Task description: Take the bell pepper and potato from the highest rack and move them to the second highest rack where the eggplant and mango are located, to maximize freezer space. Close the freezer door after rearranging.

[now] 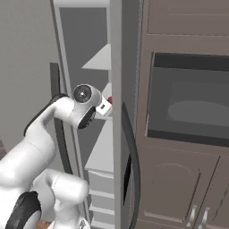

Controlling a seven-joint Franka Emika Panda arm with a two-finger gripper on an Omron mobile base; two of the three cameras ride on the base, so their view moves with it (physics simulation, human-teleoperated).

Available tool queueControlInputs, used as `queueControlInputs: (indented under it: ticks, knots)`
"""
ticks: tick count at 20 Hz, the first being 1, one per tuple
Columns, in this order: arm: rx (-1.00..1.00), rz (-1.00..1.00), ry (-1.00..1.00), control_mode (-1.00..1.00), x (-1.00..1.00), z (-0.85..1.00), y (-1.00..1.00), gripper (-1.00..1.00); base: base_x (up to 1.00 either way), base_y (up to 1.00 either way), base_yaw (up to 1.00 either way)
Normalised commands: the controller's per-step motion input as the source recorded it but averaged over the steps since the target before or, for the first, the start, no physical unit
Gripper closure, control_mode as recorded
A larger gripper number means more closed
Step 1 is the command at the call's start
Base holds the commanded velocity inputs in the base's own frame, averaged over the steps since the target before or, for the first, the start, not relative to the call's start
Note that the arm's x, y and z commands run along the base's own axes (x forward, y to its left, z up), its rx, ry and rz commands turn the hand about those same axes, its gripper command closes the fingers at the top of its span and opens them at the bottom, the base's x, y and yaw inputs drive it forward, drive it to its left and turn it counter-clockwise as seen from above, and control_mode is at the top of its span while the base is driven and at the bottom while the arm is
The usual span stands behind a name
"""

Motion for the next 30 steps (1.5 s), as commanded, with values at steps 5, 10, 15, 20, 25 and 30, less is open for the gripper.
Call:
queueControlInputs:
  ticks: [5, 10, 15, 20, 25, 30]
  knots:
    - [0.01, 0.01, 0.17, -1.00, -1.00, 0.42, 0.00, -1.00, 0.00, 0.00, 0.00]
    - [0.00, 0.08, 0.11, -1.00, -0.92, 0.07, 0.13, -1.00, 0.00, 0.00, 0.00]
    - [0.00, 0.14, 0.04, -1.00, -0.78, 0.00, 0.01, -1.00, 0.00, 0.00, 0.00]
    - [0.00, 0.07, 0.01, -1.00, -0.50, 0.00, 0.00, -1.00, 0.00, 0.00, 0.00]
    - [0.00, 0.00, 0.00, 1.00, -0.20, 0.00, 0.00, -1.00, -0.80, 0.02, 0.00]
    - [0.00, 0.00, 0.00, 1.00, 0.00, 0.00, 0.00, -1.00, -0.88, -0.08, 0.02]
